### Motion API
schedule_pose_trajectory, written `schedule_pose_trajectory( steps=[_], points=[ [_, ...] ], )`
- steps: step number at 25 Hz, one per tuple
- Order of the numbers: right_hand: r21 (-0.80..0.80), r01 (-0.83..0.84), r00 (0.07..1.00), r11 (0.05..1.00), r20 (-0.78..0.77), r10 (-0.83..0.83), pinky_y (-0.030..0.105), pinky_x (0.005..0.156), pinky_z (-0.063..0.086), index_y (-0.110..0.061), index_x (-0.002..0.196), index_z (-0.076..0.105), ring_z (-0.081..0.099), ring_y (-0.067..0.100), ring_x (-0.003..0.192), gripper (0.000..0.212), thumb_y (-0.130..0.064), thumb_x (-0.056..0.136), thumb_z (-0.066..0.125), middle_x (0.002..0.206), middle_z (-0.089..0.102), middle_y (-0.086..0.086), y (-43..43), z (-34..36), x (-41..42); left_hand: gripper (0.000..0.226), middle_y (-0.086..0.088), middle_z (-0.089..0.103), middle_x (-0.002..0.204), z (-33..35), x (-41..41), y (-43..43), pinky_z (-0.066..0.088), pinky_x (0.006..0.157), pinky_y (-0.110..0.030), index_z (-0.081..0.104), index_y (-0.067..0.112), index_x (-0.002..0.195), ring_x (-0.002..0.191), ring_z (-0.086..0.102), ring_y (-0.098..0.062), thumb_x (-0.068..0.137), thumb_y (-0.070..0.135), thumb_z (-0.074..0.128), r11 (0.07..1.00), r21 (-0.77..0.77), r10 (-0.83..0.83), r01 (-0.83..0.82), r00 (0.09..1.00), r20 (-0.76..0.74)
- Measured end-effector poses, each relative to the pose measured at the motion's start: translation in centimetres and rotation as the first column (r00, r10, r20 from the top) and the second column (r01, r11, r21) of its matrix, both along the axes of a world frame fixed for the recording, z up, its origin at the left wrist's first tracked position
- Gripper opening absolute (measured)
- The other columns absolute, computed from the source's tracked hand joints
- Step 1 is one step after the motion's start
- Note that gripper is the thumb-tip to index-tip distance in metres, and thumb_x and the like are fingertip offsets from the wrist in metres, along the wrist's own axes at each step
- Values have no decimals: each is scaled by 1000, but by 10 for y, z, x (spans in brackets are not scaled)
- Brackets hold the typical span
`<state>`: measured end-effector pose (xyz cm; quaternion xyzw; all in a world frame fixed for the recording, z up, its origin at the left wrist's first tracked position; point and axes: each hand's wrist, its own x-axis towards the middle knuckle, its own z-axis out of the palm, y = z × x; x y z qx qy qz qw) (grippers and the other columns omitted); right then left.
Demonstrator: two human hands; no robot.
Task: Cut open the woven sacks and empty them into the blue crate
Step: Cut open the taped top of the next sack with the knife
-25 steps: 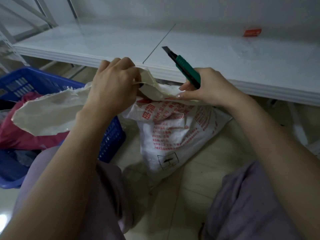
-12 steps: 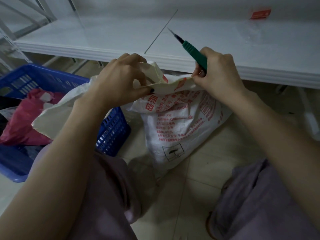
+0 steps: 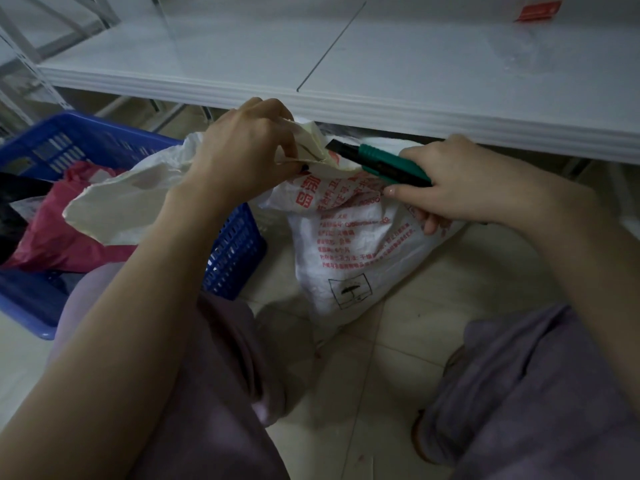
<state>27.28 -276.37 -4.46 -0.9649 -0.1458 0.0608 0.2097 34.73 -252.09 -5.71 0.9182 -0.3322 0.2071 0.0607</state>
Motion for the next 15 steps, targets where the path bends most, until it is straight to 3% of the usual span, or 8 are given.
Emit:
schedule_pose_trajectory(
  steps=[4, 8, 12, 15],
  points=[
    [-91, -1, 1000, 996, 2, 1, 35, 51, 57, -11, 98, 55, 66, 12, 49, 15, -26, 95, 52, 68, 60, 1, 6, -6, 4, 18, -12, 61, 111, -3, 2, -4, 49, 72, -46, 71, 9, 86, 98, 56, -30, 80, 26, 71, 999, 7, -45, 46, 999, -29],
    [-138, -23, 1000, 990, 7, 25, 35, 51, 57, -16, 92, 51, 66, 14, 50, 11, -27, 95, 52, 69, 58, 1, 6, -1, 4, 19, -12, 61, 112, -2, 4, -7, 50, 73, -48, 70, 9, 87, 100, 56, -30, 80, 27, 68, 999, 1, -39, 39, 999, -28],
    [-274, 2, 998, 962, 58, 15, 29, 46, 37, -17, 87, 46, 53, 13, 55, 19, -33, 95, 51, 67, 47, 0, 10, -5, 10, 18, -12, 60, 111, -5, 6, -9, 51, 71, -47, 71, 9, 89, 100, 54, -29, 81, 25, 67, 998, 12, -56, 56, 998, -30],
    [-261, 30, 999, 965, -15, -35, 30, 50, 35, -11, 83, 49, 49, 17, 60, 36, -43, 98, 39, 72, 49, 4, 18, -10, 9, 18, -13, 59, 105, -5, 8, -10, 50, 69, -48, 71, 7, 91, 96, 53, -29, 81, 21, 67, 998, 27, -54, 55, 998, -30]
  ],
)
